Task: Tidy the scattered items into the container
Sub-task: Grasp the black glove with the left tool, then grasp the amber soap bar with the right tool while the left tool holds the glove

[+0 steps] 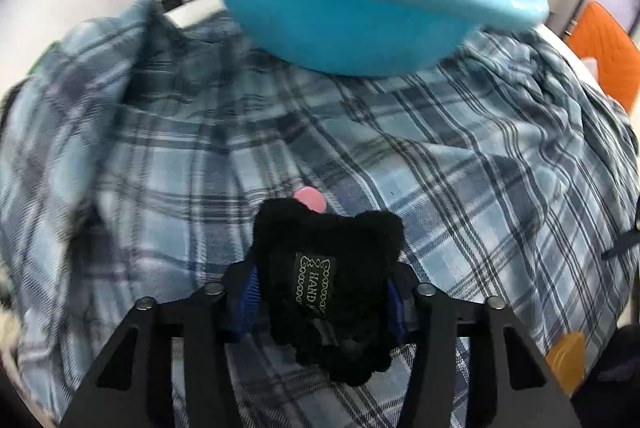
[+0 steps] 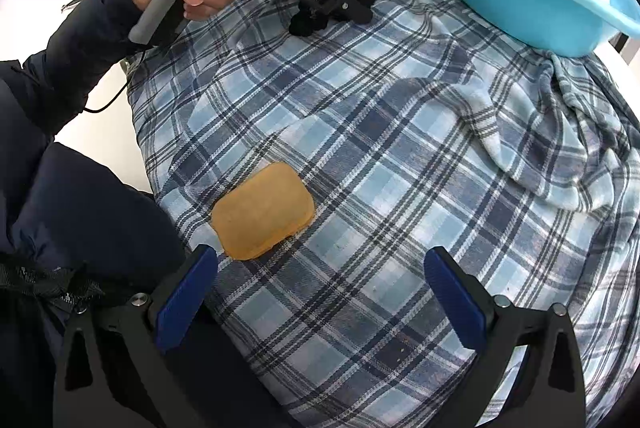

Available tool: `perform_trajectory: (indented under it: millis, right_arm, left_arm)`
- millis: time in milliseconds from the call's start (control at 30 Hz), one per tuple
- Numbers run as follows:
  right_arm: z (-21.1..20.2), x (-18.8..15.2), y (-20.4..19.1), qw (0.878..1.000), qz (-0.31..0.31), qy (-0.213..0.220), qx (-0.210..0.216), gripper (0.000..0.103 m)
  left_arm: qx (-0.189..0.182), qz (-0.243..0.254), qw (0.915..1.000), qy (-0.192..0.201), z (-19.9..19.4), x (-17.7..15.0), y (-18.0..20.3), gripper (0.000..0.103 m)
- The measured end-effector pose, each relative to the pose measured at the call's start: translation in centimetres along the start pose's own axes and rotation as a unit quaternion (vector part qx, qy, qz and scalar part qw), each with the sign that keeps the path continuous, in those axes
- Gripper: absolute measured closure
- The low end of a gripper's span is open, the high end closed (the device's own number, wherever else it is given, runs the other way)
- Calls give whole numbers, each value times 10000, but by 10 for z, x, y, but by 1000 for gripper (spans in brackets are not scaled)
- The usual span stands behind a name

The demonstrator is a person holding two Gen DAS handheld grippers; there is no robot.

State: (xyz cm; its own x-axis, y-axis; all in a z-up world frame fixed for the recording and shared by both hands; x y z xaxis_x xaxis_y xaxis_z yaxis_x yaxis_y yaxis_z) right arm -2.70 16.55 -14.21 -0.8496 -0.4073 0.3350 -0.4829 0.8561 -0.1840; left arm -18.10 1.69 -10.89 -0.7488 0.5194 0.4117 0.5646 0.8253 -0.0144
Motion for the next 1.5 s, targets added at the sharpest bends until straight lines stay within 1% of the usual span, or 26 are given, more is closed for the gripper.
perform_trajectory:
  millis: [133, 200, 300, 367, 433, 567, 667, 833, 933, 1000, 1033, 1067, 1100, 1133, 1167, 1200, 1267, 1367, 1433, 1500]
  right_arm:
    - [-2, 2, -3, 9998, -171, 125, -30, 0]
    - [-3, 4, -5, 9992, -293, 272, 40, 0]
    - [-7, 7, -8, 9948, -718, 703, 175, 0]
    - [-7, 9, -10, 9919, -969, 806, 129, 0]
    - [-9, 11, -15, 9881, -1226, 903, 203, 3]
    - [-4, 13, -29, 9841, -1523, 785, 477, 7]
    - [3, 13, -39, 9829, -1642, 664, 500, 8]
    - [13, 13, -47, 9833, -1706, 513, 367, 8]
    - [20, 14, -43, 9857, -1622, 450, 37, 9]
    - [25, 13, -41, 9877, -1528, 342, -39, 10]
    - [25, 12, -42, 9882, -1496, 330, -10, 19]
    - [25, 12, -42, 9880, -1511, 327, -75, 29]
    - [25, 11, -43, 9850, -1628, 408, -402, 41]
    - [24, 10, -45, 9814, -1761, 493, -582, 41]
    - [24, 10, -47, 9808, -1791, 480, -598, 41]
    - [22, 11, -45, 9815, -1731, 500, -654, 42]
    - [8, 18, -38, 9822, -1480, 832, -809, 42]
    - [-7, 23, -23, 9822, -1150, 1052, -1048, 42]
    - [-9, 21, -13, 9828, -1020, 1009, -1160, 42]
    - [-7, 19, -7, 9847, -858, 943, -1186, 41]
  left_arm:
    - [-13, 5, 9997, 237, -30, -5, 3, 52]
    - [86, 27, 9995, 305, -42, -10, 6, 51]
    - [97, 52, 9992, 376, -55, -19, 11, 51]
    - [42, 36, 9993, 361, -59, -25, 14, 51]
    - [39, 42, 9994, 342, -62, -31, 19, 51]
    - [-45, 96, 9996, 277, -60, -39, 27, 51]
    - [-61, 196, 9994, 266, -61, -44, 34, 51]
    - [-114, 244, 9992, 281, -63, -44, 39, 50]
    - [-156, 242, 9992, 290, -63, -44, 40, 50]
    - [-195, 276, 9991, 265, -62, -45, 43, 50]
    - [-201, 289, 9990, 258, -61, -46, 44, 50]
    - [-205, 298, 9990, 250, -61, -46, 45, 50]
    - [-216, 308, 9990, 241, -60, -47, 46, 50]
    - [-229, 318, 9989, 239, -60, -48, 47, 50]
    - [-239, 322, 9989, 243, -60, -48, 47, 50]
    - [-231, 305, 9989, 262, -61, -47, 47, 50]
    - [-202, 233, 9989, 346, -64, -46, 46, 50]
    - [-157, 101, 9987, 478, -70, -44, 43, 50]
    - [-137, 58, 9986, 510, -71, -44, 41, 50]
    - [-155, -16, 9985, 516, -69, -44, 41, 50]
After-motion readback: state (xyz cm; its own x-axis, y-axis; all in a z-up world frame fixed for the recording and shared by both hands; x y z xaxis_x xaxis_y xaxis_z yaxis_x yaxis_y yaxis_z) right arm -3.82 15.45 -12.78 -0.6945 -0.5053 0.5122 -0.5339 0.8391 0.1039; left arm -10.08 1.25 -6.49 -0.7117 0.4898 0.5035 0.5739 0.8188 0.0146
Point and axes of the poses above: each gripper's, at about its wrist camera, not at the fingertips, and z roughly the way its jaws point, y to its right, x to its top, the point moved 5 cm from there along z, roughly the way its jaws point, and after that the axes turned 1 degree about -x, right-handed, at the moved point
